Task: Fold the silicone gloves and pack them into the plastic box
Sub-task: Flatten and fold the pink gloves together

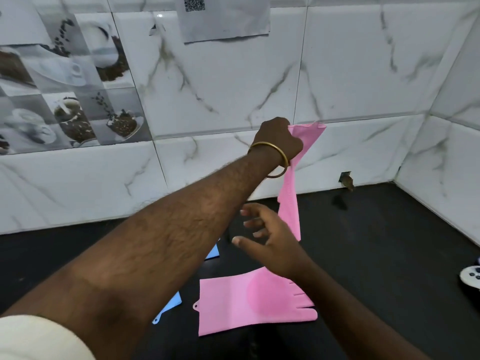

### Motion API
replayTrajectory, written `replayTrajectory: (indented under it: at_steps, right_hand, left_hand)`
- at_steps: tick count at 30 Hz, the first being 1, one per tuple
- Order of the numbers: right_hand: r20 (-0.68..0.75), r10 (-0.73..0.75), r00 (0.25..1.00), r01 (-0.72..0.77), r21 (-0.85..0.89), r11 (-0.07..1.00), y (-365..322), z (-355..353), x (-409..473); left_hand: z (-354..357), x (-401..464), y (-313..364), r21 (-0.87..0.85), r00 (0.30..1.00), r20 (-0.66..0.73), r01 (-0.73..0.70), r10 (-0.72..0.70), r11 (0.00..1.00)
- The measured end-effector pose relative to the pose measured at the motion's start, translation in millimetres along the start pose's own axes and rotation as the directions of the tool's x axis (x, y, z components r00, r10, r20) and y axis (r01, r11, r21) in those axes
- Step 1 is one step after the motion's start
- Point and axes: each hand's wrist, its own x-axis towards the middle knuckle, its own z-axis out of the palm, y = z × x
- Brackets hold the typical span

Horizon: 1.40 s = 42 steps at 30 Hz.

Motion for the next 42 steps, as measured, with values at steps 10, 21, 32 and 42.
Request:
replayTrajectory:
  at_steps: [10,21,32,42]
  right_hand:
    - [-0.094,0.279,0.956,-0.255,0.211,0.944,21,-6,99]
    - [-0.26,0.488,0.833,-0.297,0.534,0.792,60,-22,72]
    - [-0.184,0.258,0.949,-0.118,0.551,0.826,77,-22,39]
    - [-0.15,0.57,0.808,0.048,0.981,0.19,96,-35,2]
  left_hand:
    - [-44,-9,-3,-0.369,0.969,-0.104,0.17,-0.222,0.914]
    - [-61,-44,-92,-0.537,0.887,0.22,0.457,-0.405,0.709]
    - [-30,-87,-165,-0.535,0.82,0.429,0.569,-0.379,0.625]
    - [-11,-142,-201,-0.544,0.868,0.397,0.484,-0.298,0.685]
